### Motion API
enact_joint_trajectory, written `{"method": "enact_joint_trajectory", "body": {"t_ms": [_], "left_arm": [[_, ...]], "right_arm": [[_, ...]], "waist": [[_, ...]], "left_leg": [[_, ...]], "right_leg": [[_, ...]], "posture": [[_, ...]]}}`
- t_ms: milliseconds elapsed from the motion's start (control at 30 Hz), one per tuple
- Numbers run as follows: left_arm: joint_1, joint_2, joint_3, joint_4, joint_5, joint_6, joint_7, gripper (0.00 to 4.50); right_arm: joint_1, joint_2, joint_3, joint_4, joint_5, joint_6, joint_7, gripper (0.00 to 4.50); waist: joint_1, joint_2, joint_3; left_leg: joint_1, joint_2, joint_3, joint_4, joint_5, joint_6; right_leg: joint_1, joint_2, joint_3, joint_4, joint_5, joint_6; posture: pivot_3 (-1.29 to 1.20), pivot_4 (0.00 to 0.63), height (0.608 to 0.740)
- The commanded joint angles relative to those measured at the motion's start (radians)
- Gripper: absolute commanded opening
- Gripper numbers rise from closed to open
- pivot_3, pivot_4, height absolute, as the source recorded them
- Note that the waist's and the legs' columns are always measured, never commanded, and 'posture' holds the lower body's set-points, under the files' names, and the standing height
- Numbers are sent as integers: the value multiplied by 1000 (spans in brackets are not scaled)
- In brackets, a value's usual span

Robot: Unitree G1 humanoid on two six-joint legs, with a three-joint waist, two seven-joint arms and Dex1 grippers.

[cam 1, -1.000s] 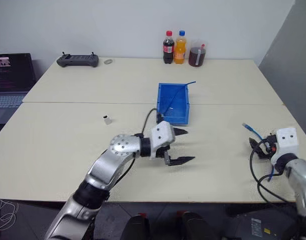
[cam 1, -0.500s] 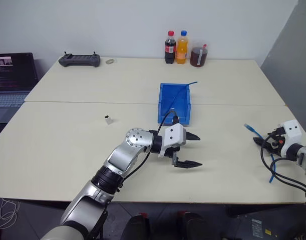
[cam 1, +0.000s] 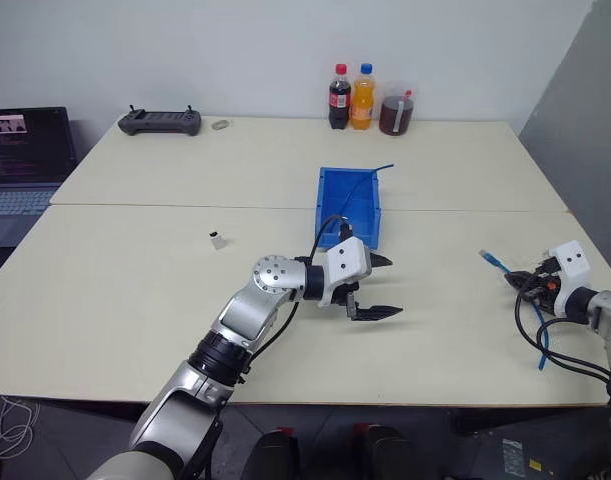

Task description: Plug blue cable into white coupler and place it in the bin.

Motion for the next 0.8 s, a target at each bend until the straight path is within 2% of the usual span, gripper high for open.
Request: {"method": "enact_joint_trajectory", "body": {"t_ms": [33,133,233,333,500,567,700,800], "left_arm": [[-9,-4,17,-39,-7,-4,-2,4500],[17,20,32,-80,-18,12,-2,4500],[104,89,77,-193,-48,61,2,4500],[266,161,157,-361,-80,130,56,4500],[594,227,249,-633,-105,220,170,4500],[714,224,279,-707,-95,234,235,4500],[945,149,332,-777,-46,190,403,4500],[1036,80,328,-779,-11,153,503,4500]], "right_arm": [[25,-6,10,-1,-11,1,11,12],[47,-24,46,-100,-30,-16,47,12],[68,-40,87,-291,-17,7,103,12],[58,-20,142,-513,18,89,150,12],[-28,105,274,-671,19,181,144,12],[-68,168,334,-672,0,196,139,12],[-153,294,458,-589,-78,186,110,12],[-183,357,529,-530,-117,131,124,12]], "waist": [[0,0,0],[0,0,0],[-7,1,0],[-19,3,1],[-19,2,3],[-18,2,3],[2,2,3],[9,2,3]], "left_leg": [[0,0,0,0,0,0],[0,0,0,0,0,0],[0,1,0,-1,0,0],[0,2,-3,-2,0,0],[1,1,-6,-2,0,-1],[1,1,-5,-2,0,-1],[0,1,-6,-2,0,0],[0,-1,-7,-2,0,0]], "right_leg": [[0,0,0,0,0,0],[0,0,0,0,0,0],[-1,0,0,0,0,0],[-2,1,2,1,0,-1],[-1,0,-1,1,-1,-1],[-1,0,0,0,0,-1],[-1,-2,-1,0,0,-1],[-1,-5,-4,0,0,-1]], "posture": [[0,150,740],[0,150,740],[0,150,740],[0,150,740],[0,150,740],[0,150,740],[0,150,740],[0,150,740]]}}
